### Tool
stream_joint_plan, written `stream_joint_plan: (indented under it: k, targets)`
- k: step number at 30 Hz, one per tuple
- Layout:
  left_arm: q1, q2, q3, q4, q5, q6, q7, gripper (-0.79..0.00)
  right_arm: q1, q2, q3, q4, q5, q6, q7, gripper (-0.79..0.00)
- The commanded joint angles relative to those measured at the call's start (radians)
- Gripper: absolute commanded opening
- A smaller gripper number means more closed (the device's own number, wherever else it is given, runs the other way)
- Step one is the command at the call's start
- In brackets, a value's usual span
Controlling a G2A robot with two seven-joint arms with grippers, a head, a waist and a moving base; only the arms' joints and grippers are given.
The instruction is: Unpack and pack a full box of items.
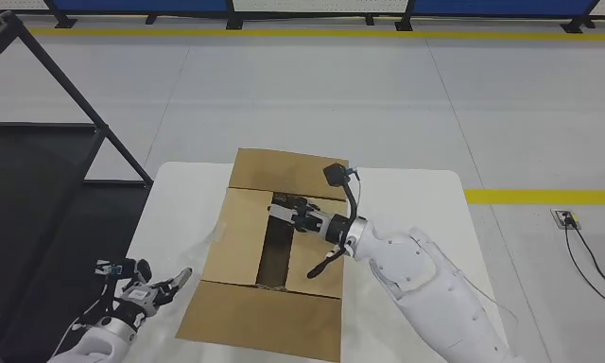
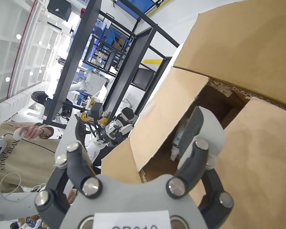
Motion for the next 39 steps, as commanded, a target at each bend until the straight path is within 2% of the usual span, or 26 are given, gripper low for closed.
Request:
stream_joint_plan:
  k: [1, 6, 12, 25, 32, 39]
  targets:
    - [-0.016, -0.001, 0.026, 0.010, 0.022, 0.009, -0.001, 0.000, -0.009, 0.000, 0.000, -0.002, 0.007, 0.000, -0.003, 0.000]
    - [-0.045, -0.003, 0.060, 0.033, 0.038, 0.000, -0.009, 0.000, -0.019, -0.004, -0.020, 0.004, 0.019, -0.005, 0.060, 0.000]
    - [-0.053, -0.003, 0.078, 0.036, 0.042, -0.016, -0.013, 0.000, 0.037, -0.031, -0.083, 0.090, 0.050, 0.025, 0.105, 0.000]
    - [-0.022, -0.005, 0.101, 0.017, 0.057, -0.031, 0.015, 0.000, 0.154, -0.094, -0.168, 0.306, 0.165, -0.015, 0.190, 0.000]
    - [-0.006, -0.006, 0.062, 0.016, 0.034, -0.001, 0.038, 0.000, 0.197, -0.126, -0.191, 0.377, 0.224, -0.071, 0.209, 0.000]
    - [0.019, -0.004, 0.008, 0.006, -0.004, 0.004, 0.059, 0.000, 0.222, -0.144, -0.184, 0.382, 0.254, -0.109, 0.198, 0.000]
